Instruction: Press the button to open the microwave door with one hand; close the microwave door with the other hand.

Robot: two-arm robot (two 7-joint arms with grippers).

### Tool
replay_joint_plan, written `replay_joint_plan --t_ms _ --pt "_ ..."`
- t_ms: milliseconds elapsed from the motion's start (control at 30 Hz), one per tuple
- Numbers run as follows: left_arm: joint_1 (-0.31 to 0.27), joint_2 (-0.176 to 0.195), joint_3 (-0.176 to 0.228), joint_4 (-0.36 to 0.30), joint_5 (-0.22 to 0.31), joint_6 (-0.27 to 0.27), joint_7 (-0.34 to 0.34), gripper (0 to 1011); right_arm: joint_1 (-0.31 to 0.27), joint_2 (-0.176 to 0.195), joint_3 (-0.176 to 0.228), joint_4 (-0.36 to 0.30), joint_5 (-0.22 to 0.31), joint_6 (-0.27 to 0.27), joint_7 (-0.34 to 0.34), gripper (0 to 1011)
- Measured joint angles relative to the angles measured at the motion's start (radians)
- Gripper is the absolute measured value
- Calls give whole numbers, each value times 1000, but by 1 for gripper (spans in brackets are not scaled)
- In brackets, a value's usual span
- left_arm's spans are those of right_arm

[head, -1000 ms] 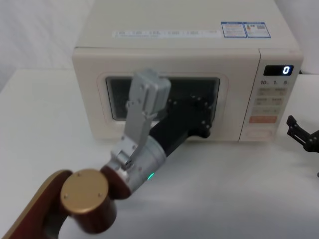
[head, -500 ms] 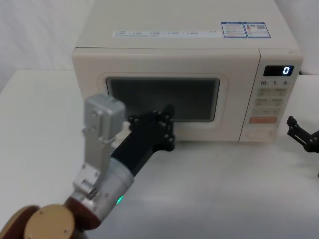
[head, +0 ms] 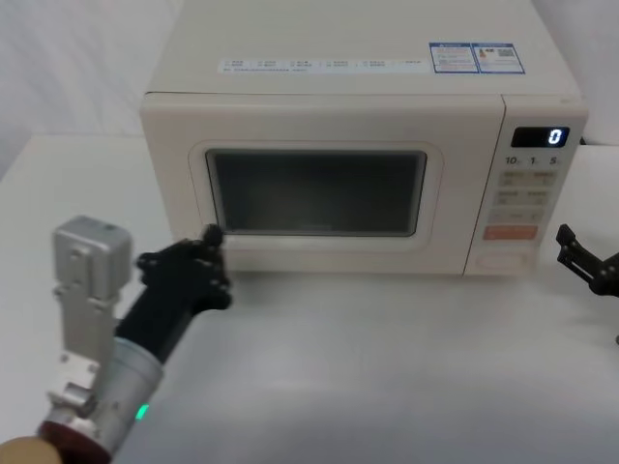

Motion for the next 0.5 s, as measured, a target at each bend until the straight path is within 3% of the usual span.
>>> replay_joint_plan --t_ms 267,500 --pt "27 -28 -96 31 3 -36 42 0 0 0 0 0 0 0 0 1002" --pt "30 -59 -152 68 12 -65 72 0 0 0 0 0 0 0 0 1002"
